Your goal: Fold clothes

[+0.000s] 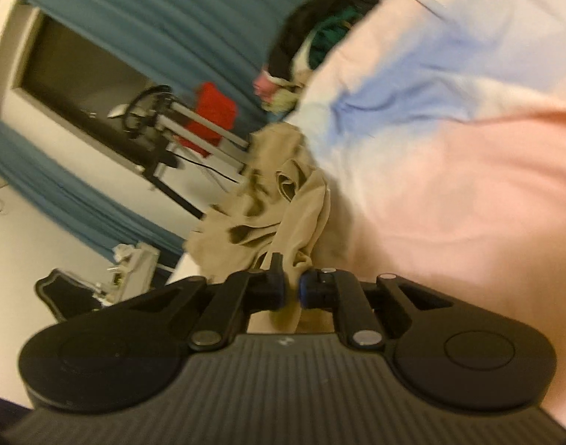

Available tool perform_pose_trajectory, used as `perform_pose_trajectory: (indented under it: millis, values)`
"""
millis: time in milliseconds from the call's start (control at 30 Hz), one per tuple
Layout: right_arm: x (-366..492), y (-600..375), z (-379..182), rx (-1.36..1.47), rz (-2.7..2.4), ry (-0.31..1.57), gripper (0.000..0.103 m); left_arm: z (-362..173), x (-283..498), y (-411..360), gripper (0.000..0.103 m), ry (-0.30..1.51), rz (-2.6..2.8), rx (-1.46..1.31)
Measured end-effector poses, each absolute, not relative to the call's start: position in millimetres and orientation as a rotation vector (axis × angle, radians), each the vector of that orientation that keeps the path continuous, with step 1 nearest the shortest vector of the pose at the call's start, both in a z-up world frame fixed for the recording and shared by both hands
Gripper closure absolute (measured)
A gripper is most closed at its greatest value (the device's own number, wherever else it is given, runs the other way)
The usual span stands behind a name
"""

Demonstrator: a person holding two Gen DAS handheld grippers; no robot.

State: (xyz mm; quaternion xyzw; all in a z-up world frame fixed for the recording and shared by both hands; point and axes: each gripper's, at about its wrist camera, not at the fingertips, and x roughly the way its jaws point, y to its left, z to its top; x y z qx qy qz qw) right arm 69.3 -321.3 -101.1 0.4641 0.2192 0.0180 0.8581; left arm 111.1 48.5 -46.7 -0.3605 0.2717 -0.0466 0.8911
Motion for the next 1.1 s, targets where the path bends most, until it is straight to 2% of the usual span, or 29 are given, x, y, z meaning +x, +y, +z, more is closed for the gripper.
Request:
perform_pose_trajectory:
  millis: [300, 533, 667, 900, 1100]
  values:
    - [6, -319, -52, 0.971, 0.092, 0.392, 0.093, 8, 24, 54, 0.100, 0.475, -0.190, -0.760]
    - [-111, -309, -35, 0.963, 0.157, 0.255, 0.093, 5, -102, 73, 0.100, 0.404, -0.172, -0.868]
    - [-159, -307, -40, 0.987, 0.141, 0.209, 0.093, 7, -140, 78, 0.100, 0.392, -0.164, -0.898]
    - [-132, -314, -30, 0.967, 0.096, 0.200, 0.093, 37, -97, 63, 0.100, 0.360, -0.190, -0.809]
    - [-40, -323, 0, 0.994, 0.042, 0.267, 0.093, 71, -11, 40, 0.100, 0.344, -0.173, -0.665]
